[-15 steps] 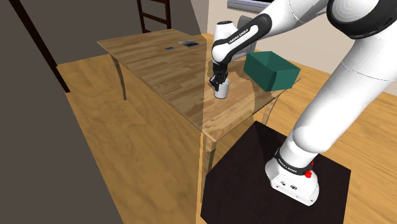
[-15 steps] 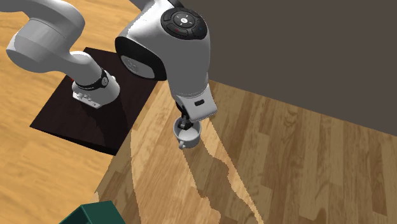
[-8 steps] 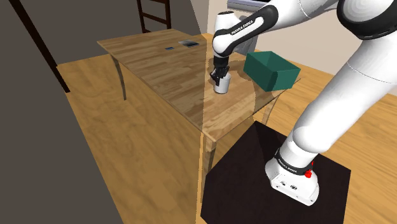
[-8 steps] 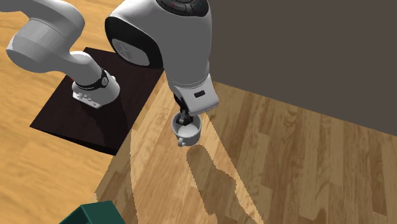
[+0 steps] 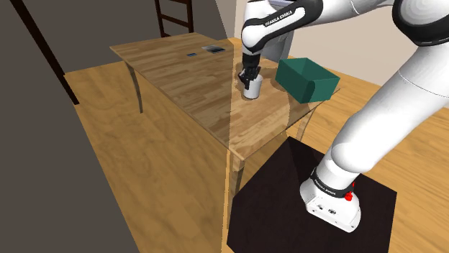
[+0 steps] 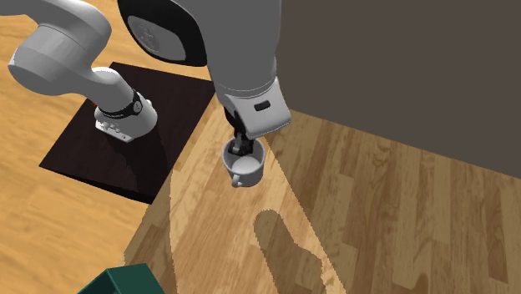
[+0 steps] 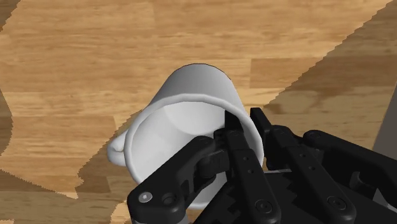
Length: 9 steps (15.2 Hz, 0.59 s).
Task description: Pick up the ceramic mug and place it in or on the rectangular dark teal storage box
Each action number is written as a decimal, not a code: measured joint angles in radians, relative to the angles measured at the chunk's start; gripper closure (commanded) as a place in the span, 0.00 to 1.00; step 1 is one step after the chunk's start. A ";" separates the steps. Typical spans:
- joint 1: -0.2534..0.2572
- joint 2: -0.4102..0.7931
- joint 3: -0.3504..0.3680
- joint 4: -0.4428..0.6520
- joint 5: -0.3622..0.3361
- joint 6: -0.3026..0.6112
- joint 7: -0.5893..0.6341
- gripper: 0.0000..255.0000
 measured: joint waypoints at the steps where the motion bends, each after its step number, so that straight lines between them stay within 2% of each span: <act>1: 0.001 -0.005 0.001 0.009 0.000 -0.014 0.000 1.00; 9: 0.001 -0.035 0.003 0.088 0.001 -0.122 -0.008 1.00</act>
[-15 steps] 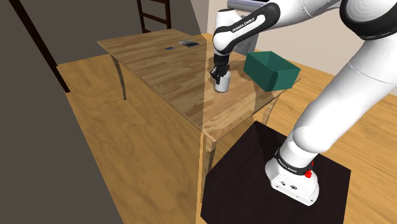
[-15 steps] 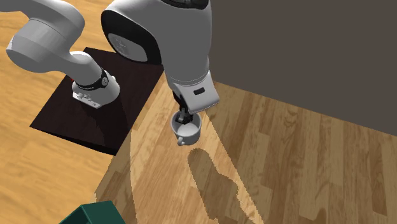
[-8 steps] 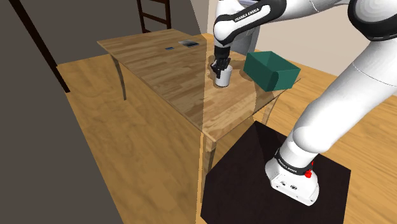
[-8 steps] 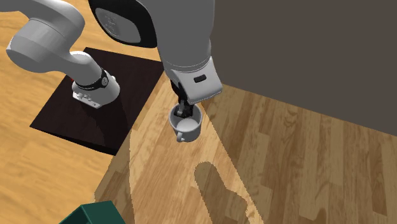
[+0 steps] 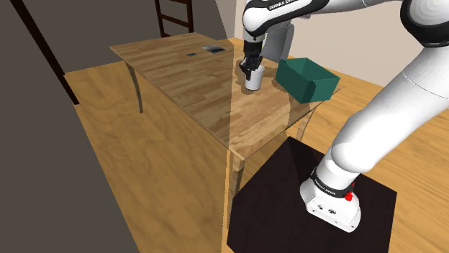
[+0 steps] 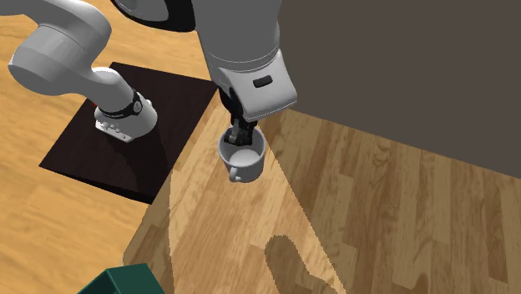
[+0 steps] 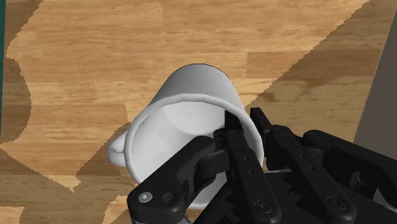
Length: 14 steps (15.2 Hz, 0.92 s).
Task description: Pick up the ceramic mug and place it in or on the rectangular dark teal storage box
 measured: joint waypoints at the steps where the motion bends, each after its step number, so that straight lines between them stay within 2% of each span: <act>1: 0.001 -0.004 0.002 0.013 0.000 -0.017 0.001 1.00; 14: 0.004 -0.023 0.008 0.166 0.004 -0.189 -0.009 1.00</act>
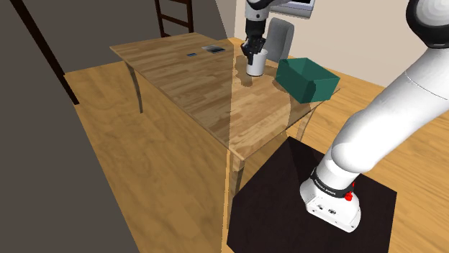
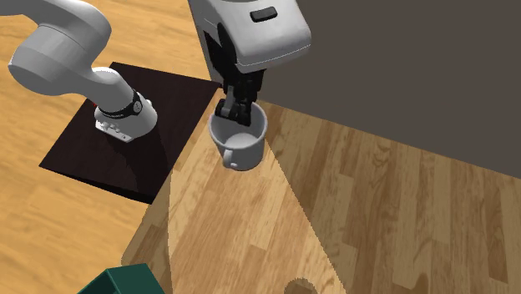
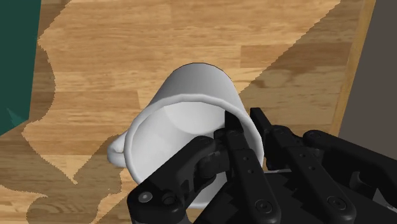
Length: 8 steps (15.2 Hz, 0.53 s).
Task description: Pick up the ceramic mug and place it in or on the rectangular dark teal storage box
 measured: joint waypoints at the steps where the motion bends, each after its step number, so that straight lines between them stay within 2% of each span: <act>1: 0.000 -0.002 0.000 0.012 0.000 -0.014 -0.001 1.00; 8: -0.058 0.005 -0.090 0.050 -0.014 -0.032 -0.146 1.00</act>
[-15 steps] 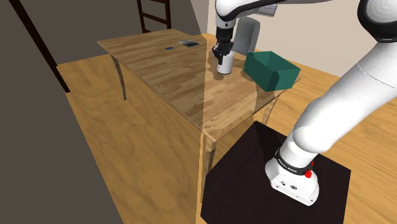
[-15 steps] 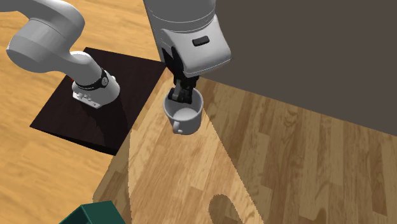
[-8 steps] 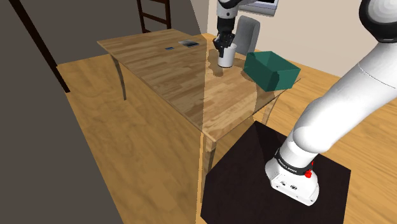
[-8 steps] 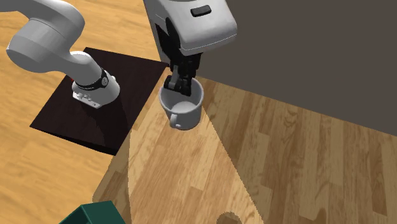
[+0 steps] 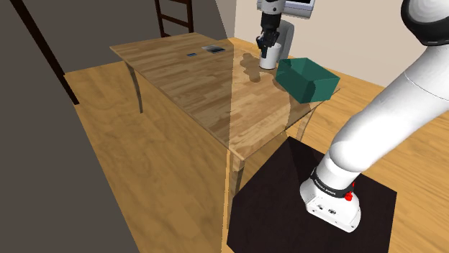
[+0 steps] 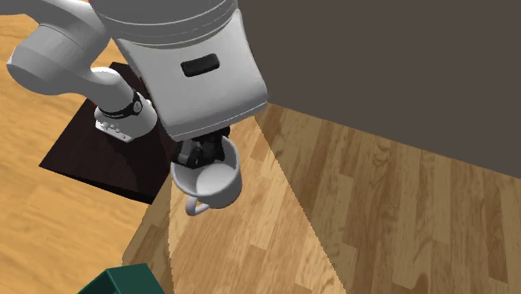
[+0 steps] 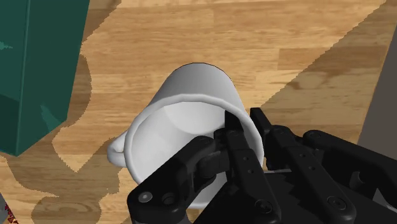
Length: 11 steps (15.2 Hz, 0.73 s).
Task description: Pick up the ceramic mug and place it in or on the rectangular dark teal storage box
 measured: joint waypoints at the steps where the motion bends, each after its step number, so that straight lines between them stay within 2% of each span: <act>1: -0.010 0.010 -0.018 0.011 0.000 0.002 -0.028 1.00; 11: -0.104 0.114 -0.171 0.129 0.022 0.004 -0.283 1.00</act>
